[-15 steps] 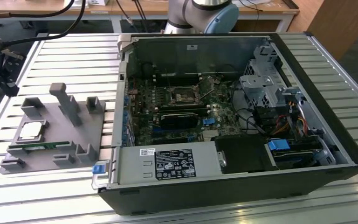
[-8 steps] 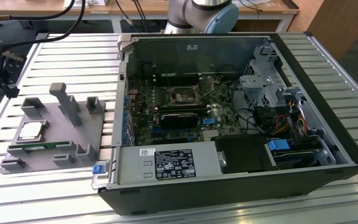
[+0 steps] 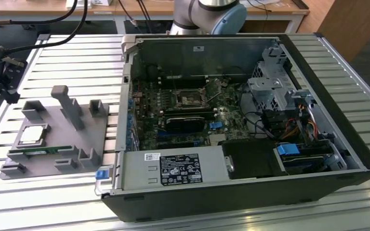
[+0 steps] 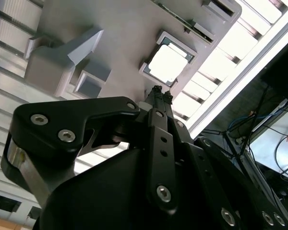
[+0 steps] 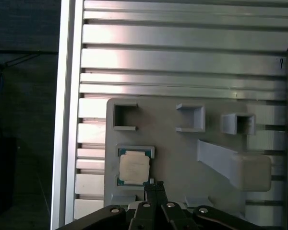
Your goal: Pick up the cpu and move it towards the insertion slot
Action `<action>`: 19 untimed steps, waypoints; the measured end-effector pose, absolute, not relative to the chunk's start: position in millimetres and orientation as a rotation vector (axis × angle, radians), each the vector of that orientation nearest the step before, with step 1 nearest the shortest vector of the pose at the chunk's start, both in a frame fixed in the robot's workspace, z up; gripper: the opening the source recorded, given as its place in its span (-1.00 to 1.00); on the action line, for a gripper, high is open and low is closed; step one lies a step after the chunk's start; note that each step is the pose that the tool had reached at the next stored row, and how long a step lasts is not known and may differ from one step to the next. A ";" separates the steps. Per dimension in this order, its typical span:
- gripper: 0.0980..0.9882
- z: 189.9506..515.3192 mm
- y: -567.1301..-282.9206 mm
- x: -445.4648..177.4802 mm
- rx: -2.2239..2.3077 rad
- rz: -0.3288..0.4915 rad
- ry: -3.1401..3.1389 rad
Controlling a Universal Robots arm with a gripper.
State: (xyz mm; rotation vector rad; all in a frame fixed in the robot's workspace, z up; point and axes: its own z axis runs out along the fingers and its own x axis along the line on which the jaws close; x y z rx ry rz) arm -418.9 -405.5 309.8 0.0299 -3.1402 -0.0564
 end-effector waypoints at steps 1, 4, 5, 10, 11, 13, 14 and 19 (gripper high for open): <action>-0.98 309.6 -406.0 -418.9 0.030 -0.055 -3.140; -0.98 307.7 -407.1 -419.0 0.030 -0.050 -3.141; -0.98 306.6 -407.5 -419.2 0.030 -0.048 -3.141; -0.98 298.6 -408.1 -420.5 0.024 -0.043 -3.146; -0.98 297.5 -408.3 -420.8 0.023 -0.043 -3.146; -0.98 295.5 -408.7 -421.2 0.023 -0.043 -3.146; -0.98 294.9 -409.1 -421.3 0.023 -0.042 -3.146; -0.98 292.6 -409.8 -421.2 0.023 -0.034 -3.147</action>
